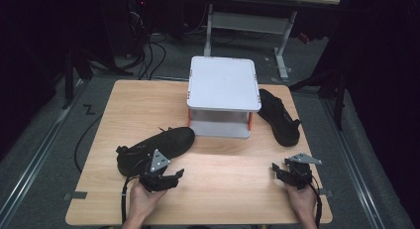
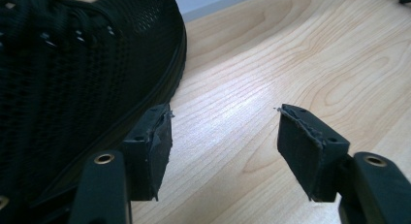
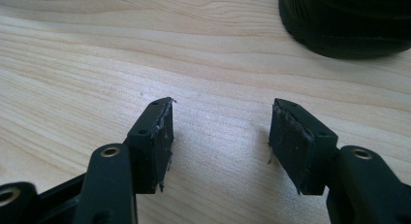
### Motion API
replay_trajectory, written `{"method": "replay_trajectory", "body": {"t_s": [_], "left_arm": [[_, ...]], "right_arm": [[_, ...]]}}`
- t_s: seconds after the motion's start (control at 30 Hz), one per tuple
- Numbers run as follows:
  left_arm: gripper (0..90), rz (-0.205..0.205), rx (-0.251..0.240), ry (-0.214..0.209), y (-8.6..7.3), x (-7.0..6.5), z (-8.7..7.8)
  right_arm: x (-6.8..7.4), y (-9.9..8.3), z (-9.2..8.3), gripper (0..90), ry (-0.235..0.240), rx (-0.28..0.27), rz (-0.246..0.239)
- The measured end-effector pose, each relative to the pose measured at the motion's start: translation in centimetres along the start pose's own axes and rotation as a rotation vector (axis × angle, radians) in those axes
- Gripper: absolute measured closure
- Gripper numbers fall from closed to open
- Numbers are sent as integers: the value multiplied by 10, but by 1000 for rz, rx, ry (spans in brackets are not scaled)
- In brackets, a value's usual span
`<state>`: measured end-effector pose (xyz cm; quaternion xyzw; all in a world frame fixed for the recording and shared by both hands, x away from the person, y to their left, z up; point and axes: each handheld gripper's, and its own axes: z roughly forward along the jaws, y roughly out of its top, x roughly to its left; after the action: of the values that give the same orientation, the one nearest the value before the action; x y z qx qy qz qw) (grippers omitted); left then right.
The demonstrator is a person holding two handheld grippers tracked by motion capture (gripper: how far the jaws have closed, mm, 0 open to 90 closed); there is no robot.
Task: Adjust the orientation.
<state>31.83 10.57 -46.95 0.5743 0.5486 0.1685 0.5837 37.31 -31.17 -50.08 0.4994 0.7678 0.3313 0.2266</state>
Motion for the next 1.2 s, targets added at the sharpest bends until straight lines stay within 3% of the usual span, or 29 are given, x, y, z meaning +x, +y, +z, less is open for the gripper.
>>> {"method": "replay_trajectory", "body": {"t_s": [0.3, 0.5, 0.83, 1.2], "left_arm": [[350, 6, 13, -14, 8, 1, -13], [320, -16, 15, -14, 19, 4, -22], [312, -20, -36, 16, 45, 14, -41], [307, 28, -51, 56, 73, 29, -53]], "right_arm": [[0, 0, 0, 416, 0, 0, 0], [0, 0, 0, 416, 0, 0, 0], [0, 0, 0, 415, 1, 0, 0], [0, 0, 0, 415, 0, 0, 1]]}}
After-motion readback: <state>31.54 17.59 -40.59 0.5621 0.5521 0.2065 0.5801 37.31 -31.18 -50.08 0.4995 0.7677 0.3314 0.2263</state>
